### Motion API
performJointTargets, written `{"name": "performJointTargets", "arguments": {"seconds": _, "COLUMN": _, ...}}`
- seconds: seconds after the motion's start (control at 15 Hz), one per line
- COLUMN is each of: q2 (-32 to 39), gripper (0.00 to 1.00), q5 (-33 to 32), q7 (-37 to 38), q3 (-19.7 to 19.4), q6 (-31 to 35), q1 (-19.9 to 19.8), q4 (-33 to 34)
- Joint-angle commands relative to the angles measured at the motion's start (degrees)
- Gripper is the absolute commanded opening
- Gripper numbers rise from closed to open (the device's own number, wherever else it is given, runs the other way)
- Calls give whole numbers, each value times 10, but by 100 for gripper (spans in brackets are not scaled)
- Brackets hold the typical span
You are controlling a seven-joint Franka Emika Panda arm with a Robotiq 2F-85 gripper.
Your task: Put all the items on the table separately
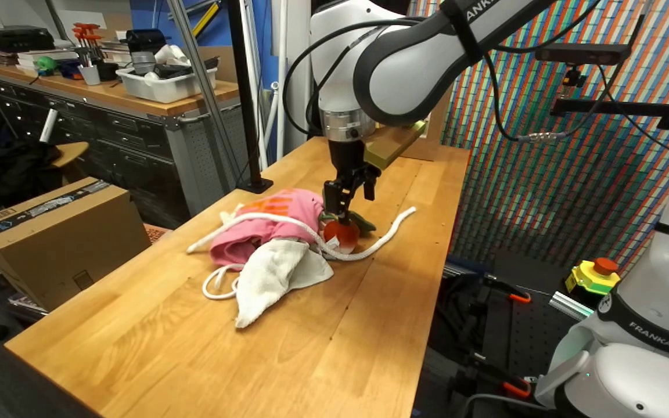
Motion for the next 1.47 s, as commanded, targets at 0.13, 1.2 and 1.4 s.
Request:
{"name": "performJointTargets", "arguments": {"seconds": 0.13, "q2": 43, "gripper": 100, "q5": 7, "q7": -14, "q3": -20, "q6": 41, "q1": 9, "q4": 15}}
{"name": "performJointTargets", "arguments": {"seconds": 1.2, "q2": 109, "gripper": 62, "q5": -17, "q7": 4, "q3": -66, "q6": 107, "q1": 23, "q4": 24}}
{"name": "performJointTargets", "arguments": {"seconds": 1.4, "q2": 105, "gripper": 38, "q5": -24, "q7": 4, "q3": -73, "q6": 95, "q1": 24, "q4": 22}}
